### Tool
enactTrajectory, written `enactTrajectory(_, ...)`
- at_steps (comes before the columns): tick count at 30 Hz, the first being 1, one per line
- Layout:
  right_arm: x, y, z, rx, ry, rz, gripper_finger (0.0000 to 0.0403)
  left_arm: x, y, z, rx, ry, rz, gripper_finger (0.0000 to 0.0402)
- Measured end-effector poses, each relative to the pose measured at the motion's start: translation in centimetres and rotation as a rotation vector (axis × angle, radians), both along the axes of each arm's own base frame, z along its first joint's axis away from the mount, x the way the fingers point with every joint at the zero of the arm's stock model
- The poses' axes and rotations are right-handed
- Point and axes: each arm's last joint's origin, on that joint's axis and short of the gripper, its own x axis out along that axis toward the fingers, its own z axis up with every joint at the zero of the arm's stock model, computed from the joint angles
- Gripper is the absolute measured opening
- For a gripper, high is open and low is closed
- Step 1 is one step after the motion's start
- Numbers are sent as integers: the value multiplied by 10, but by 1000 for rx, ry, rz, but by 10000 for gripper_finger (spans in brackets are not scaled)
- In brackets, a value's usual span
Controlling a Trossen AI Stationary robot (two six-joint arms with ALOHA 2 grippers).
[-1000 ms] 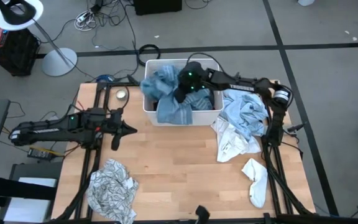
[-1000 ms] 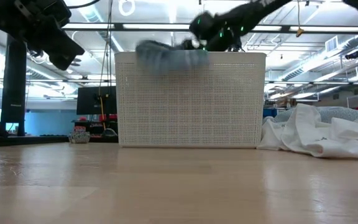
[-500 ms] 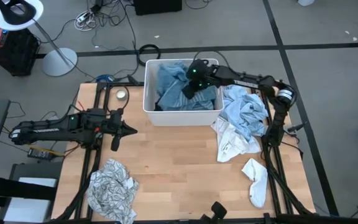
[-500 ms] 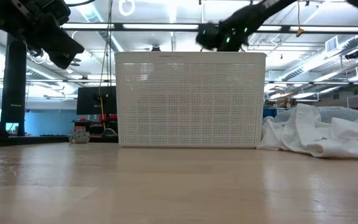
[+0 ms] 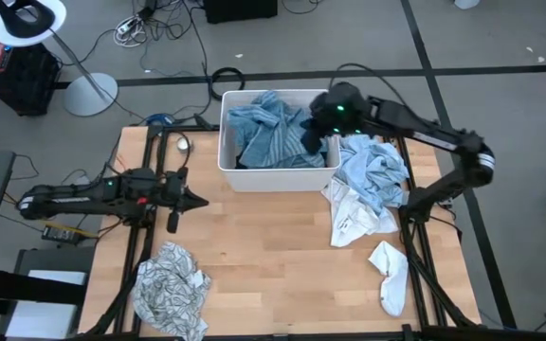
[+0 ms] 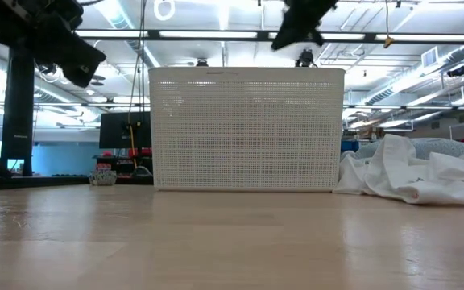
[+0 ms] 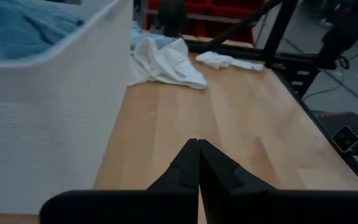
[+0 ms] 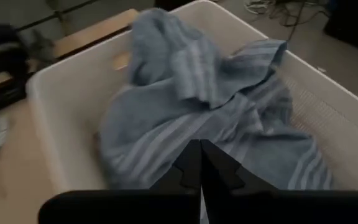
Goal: Sort clothes
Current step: Put the light blue polo shirt into the laundry bin
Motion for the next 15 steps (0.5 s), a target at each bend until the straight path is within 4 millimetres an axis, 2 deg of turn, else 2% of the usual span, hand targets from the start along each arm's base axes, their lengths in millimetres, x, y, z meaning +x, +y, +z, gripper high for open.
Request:
enactTrajectory(4, -25, 23, 15, 37, 0, 9, 1, 5, -2, -27, -24, -48, -18, 6)
enactTrajectory(7, -42, 39, 19, 93, 27, 6, 3, 7, -2, -43, -26, -85, -19, 6)
enactTrajectory(11, -60, 60, 19, 105, 93, -51, 6, 8, -2, -44, -25, -120, -20, 6)
enactTrajectory(15, -77, 76, 5, 59, 172, -173, 7, 8, -4, -42, -57, -122, -61, 6)
